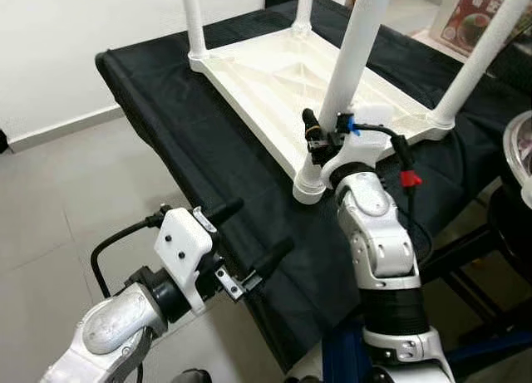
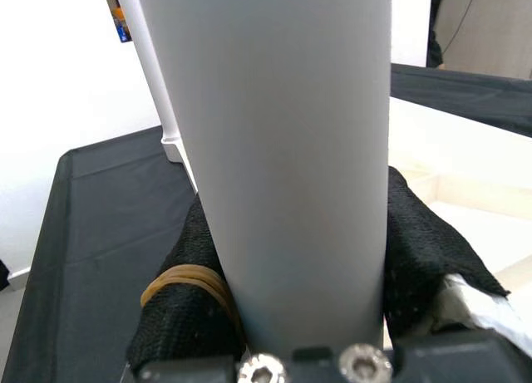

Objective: Building children table

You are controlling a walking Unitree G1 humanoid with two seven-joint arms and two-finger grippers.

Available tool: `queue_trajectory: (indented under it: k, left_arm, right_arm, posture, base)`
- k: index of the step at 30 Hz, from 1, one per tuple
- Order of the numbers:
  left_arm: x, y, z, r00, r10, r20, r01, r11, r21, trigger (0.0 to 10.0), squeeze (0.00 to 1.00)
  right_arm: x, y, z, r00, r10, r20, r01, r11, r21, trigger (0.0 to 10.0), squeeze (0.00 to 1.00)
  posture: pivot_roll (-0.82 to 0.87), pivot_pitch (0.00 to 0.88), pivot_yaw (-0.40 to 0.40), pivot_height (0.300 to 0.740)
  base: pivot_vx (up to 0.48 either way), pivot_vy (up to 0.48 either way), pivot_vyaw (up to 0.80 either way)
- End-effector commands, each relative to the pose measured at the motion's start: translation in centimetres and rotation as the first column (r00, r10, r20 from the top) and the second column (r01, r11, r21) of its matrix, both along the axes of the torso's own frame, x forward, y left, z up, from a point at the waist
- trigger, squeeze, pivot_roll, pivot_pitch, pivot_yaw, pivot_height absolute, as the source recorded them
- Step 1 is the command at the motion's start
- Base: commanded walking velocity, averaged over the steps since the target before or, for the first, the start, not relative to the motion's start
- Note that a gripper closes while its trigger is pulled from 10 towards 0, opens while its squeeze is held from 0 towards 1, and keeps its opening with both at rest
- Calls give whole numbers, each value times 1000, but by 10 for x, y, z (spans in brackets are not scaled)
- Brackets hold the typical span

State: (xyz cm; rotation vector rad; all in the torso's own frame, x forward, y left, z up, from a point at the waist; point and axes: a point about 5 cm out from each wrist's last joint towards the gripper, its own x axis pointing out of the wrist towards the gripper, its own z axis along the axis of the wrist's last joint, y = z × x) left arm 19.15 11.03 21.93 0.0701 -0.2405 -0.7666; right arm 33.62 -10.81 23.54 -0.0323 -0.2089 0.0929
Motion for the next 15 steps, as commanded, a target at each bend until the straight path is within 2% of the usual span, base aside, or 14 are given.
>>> queue_trajectory:
  k: [1,2,3,4,7,9,12,13,14,15]
  left_arm:
    - [2,0,-4,1000,0,-13,0,1000,-1,10000,0]
    - [2,0,-4,1000,0,-13,0,1000,-1,10000,0]
    - [3,0,-4,1000,0,-11,0,1000,-1,10000,0]
    - [3,-1,-5,1000,-3,-8,3,1000,-3,10000,0]
    - [3,-2,-4,1000,-5,-6,5,1000,-4,10000,0]
    - [4,-4,-5,1000,-10,-5,10,1000,-8,10000,0]
    - [4,-5,-5,1000,-12,-4,12,1000,-6,10000,0]
    - [4,-5,-6,1000,-12,-4,12,1000,-7,10000,0]
    - [4,-5,-6,1000,-12,-4,12,1000,-7,10000,0]
    - [5,-5,-6,1000,-12,-2,12,1000,-7,10000,0]
  right_arm:
    - [2,-22,-21,990,-98,-100,92,994,-59,0,0]
    - [2,-22,-21,990,-98,-100,92,994,-59,0,0]
    - [5,-39,-15,989,-113,-99,107,992,-71,10000,0]
    - [6,-42,-11,993,-75,-90,70,996,-60,10000,0]
    - [5,-42,-8,995,-53,-84,49,998,-50,10000,0]
    - [4,-38,4,990,126,-63,-129,991,-38,10000,0]
    - [4,-42,15,974,224,-22,-225,972,-72,10000,0]
    - [5,-47,18,970,242,-13,-242,965,-95,10000,169]
    - [5,-47,18,970,242,-13,-242,965,-95,10000,169]
    - [7,-52,21,959,283,-16,-283,953,-109,10000,1000]
  posture:
    - [36,138,-63,740]
    - [36,138,-63,740]
    - [28,114,-59,740]
    - [27,110,-59,740]
    - [27,110,-59,740]
    - [23,101,-60,740]
    - [19,94,-59,740]
    - [20,93,-59,740]
    - [20,93,-59,740]
    - [18,93,-61,740]
  base:
    - [0,0,0]
    - [0,0,0]
    - [0,0,0]
    - [0,0,0]
    - [0,0,0]
    - [0,0,0]
    - [0,0,0]
    - [0,0,0]
    - [0,0,0]
    - [0,0,0]
